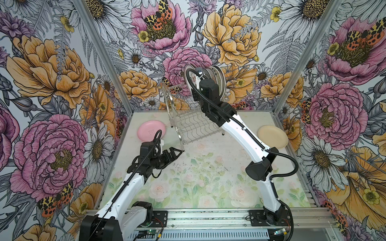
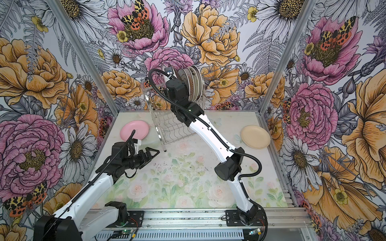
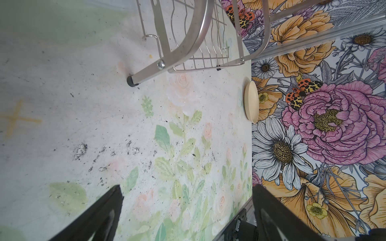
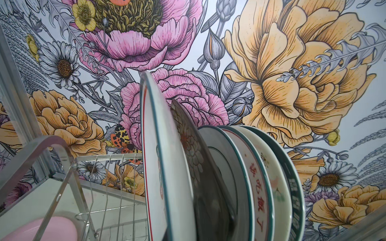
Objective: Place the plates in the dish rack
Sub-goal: 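Lower the red-text plate into the rack slot in front of the dark floral plate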
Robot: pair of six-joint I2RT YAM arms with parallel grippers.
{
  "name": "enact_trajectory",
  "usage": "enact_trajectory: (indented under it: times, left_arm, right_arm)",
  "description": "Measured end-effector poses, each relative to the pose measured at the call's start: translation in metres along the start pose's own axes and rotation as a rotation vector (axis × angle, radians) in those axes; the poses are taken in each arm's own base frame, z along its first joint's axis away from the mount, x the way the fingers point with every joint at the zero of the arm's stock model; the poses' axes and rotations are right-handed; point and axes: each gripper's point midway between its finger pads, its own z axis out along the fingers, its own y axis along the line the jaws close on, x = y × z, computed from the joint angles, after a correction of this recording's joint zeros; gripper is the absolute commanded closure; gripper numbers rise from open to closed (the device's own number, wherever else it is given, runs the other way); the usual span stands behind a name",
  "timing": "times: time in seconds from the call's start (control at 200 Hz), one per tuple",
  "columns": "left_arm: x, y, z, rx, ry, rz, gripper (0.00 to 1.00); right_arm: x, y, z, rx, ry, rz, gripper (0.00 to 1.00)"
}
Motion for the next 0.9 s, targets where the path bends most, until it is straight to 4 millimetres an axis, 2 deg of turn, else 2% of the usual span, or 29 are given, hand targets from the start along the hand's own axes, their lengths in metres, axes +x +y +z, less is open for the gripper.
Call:
enact_trajectory:
  times: [0.145, 0.52, 0.741, 0.901]
  left_arm:
    - [0.001, 0.000, -0.002, 0.001, -0.008, 0.003, 0.02]
    - [0.005, 0.001, -0.010, 0.003, -0.034, -0.010, 0.02]
    - [0.008, 0.003, -0.012, 0.001, -0.040, -0.012, 0.02]
    - [0.009, 0.002, -0.015, 0.004, -0.049, -0.013, 0.01]
  right_arm:
    - [0.009, -0.003, 0.009, 0.015, 0.014, -0.007, 1.00]
    - [0.035, 0.012, 0.025, 0.010, 0.050, -0.033, 1.00]
    - [0.038, 0.012, 0.027, 0.012, 0.056, -0.038, 1.00]
    - [0.040, 0.013, 0.028, 0.012, 0.059, -0.042, 0.88]
